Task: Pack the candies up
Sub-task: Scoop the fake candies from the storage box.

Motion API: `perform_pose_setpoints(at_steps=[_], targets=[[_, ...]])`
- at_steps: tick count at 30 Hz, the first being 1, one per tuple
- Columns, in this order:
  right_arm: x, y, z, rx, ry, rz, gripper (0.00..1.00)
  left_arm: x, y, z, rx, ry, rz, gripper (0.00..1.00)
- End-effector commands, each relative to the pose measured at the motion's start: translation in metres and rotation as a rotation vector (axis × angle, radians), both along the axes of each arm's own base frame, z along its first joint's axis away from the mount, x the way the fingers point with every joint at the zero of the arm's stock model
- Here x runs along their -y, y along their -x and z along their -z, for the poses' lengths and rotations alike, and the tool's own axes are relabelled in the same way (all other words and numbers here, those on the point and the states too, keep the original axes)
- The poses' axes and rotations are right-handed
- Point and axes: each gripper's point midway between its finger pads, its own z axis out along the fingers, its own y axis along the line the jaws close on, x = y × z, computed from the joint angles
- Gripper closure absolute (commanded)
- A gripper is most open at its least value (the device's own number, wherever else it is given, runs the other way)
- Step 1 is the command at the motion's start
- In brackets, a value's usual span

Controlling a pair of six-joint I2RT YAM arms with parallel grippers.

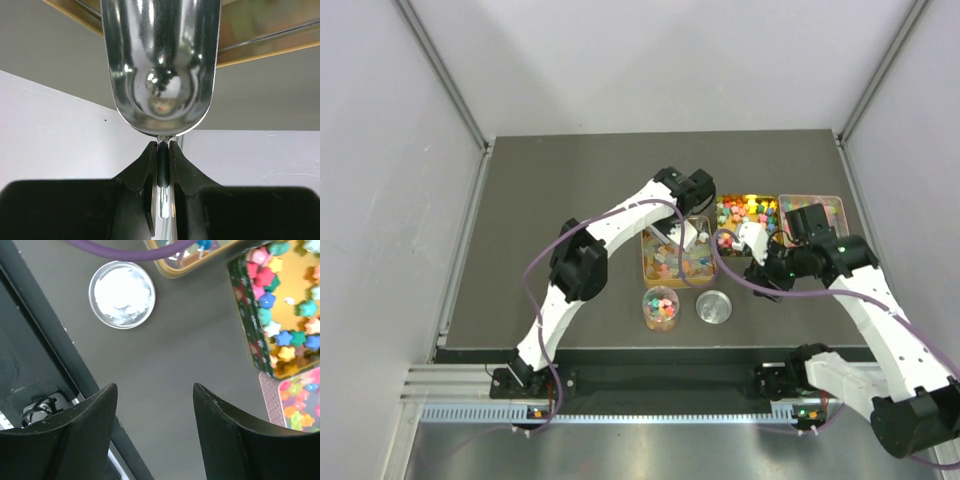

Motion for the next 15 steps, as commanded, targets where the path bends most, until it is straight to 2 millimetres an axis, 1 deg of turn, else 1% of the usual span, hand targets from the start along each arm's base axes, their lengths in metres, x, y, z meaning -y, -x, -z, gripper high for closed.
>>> perform_pose_setpoints(at_steps=[1, 5, 7, 11, 15], targets=[[-0.013, 0.008, 0.012, -0.008, -0.043, -0.111, 0.38, -0.005, 0.016, 0.007, -0.045, -0.086, 0.011, 1.00], [-0.026, 0.004, 0.021, -0.019, -0.090, -0.143, 0.38, 0.005, 0.020, 0.016, -0.043, -0.103, 0.024, 1.00], [-0.031, 0.003, 0.024, -0.035, -0.109, -0.156, 0.38, 0.007, 0.022, 0.018, -0.036, -0.111, 0.026, 1.00], [-0.042, 0.010, 0.030, -0.069, -0.166, -0.195, 0.38, 0.010, 0.022, 0.025, -0.021, -0.128, 0.043, 1.00], [-0.048, 0.012, 0.030, -0.092, -0.203, -0.186, 0.38, 0.019, 0.026, 0.034, -0.022, -0.122, 0.057, 1.00]])
